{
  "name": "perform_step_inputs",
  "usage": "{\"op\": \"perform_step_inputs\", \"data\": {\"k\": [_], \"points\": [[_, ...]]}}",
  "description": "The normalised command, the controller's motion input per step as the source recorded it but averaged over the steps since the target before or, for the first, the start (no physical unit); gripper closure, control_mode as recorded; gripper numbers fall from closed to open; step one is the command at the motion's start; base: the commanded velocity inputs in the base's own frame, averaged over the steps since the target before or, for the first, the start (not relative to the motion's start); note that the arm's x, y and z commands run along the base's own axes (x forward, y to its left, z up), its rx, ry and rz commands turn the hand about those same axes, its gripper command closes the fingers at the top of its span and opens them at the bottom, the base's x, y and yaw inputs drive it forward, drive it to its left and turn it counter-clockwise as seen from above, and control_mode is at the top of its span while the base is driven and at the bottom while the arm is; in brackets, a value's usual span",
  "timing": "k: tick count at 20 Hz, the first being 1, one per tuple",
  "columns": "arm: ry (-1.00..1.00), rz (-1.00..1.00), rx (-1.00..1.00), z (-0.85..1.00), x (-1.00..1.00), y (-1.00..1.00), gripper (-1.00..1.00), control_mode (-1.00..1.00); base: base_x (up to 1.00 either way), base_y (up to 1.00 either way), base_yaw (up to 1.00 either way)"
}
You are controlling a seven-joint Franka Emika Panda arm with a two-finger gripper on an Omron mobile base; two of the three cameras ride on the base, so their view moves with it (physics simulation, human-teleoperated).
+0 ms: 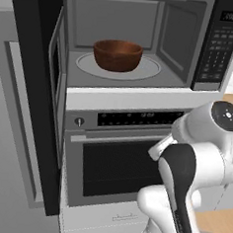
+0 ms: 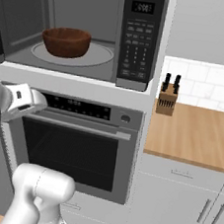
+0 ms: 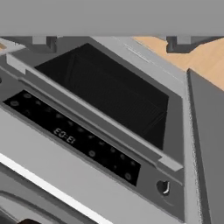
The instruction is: Open the microwave, place the bowl with waffle inside the microwave, then close the microwave door and turn it on.
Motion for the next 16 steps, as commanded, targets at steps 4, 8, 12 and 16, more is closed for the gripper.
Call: {"op": "perform_step_inputs", "data": {"k": [4,8,12,16], "points": [[-0.32,0.00,-0.37,-0.95,0.00,0.15,-1.00,-1.00,0.00,0.00,0.00],[-0.34,0.03,-0.25,-1.00,0.02,-0.11,-1.00,-1.00,0.00,0.00,0.00],[-0.24,0.00,-0.19,-0.90,0.11,-0.42,-1.00,-1.00,0.00,0.00,0.00],[-0.20,0.00,-0.22,-0.94,0.20,-0.30,-1.00,-1.00,0.00,0.00,0.00]]}}
